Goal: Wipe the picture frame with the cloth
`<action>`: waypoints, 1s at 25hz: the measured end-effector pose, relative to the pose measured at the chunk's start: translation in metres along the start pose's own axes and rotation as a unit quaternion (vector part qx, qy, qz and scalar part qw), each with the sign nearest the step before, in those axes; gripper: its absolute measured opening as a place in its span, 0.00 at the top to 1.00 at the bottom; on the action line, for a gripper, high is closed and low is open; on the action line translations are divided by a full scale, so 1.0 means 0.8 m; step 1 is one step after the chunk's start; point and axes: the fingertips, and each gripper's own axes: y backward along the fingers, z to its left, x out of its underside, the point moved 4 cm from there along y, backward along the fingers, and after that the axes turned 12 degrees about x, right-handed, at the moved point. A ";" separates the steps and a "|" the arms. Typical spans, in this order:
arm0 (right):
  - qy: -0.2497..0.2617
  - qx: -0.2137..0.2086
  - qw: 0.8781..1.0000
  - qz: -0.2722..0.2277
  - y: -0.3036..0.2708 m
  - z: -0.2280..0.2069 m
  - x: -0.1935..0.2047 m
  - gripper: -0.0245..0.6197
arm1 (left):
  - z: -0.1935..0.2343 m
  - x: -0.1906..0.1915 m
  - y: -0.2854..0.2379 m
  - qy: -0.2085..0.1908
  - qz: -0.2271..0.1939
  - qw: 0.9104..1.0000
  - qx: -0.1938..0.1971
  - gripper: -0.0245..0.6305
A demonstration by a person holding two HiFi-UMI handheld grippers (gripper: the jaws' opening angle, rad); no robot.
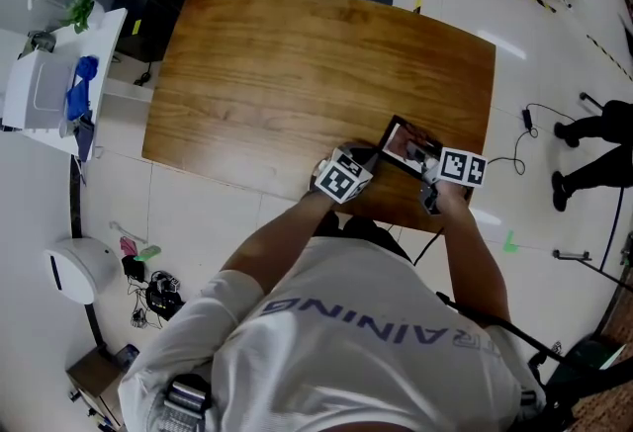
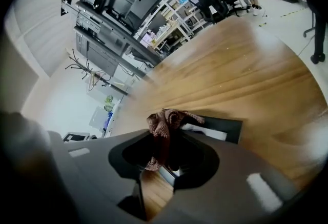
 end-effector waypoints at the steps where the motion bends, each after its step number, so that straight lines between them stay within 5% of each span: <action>1: -0.006 0.002 1.000 -0.003 0.004 -0.005 0.000 0.78 | 0.000 0.000 0.000 0.000 0.000 1.000 0.000 0.95; 11: 0.010 0.070 0.997 -0.022 0.068 -0.061 0.013 0.78 | 0.003 0.001 0.001 -0.004 -0.001 1.000 -0.002 0.95; 17: 0.006 0.077 0.997 -0.029 0.067 -0.076 0.008 0.78 | 0.005 0.002 0.001 -0.002 0.000 1.000 -0.001 0.95; 25: 0.081 0.055 0.995 -0.017 0.049 -0.073 -0.009 0.78 | 0.004 0.000 0.005 0.012 -0.004 1.000 0.011 0.95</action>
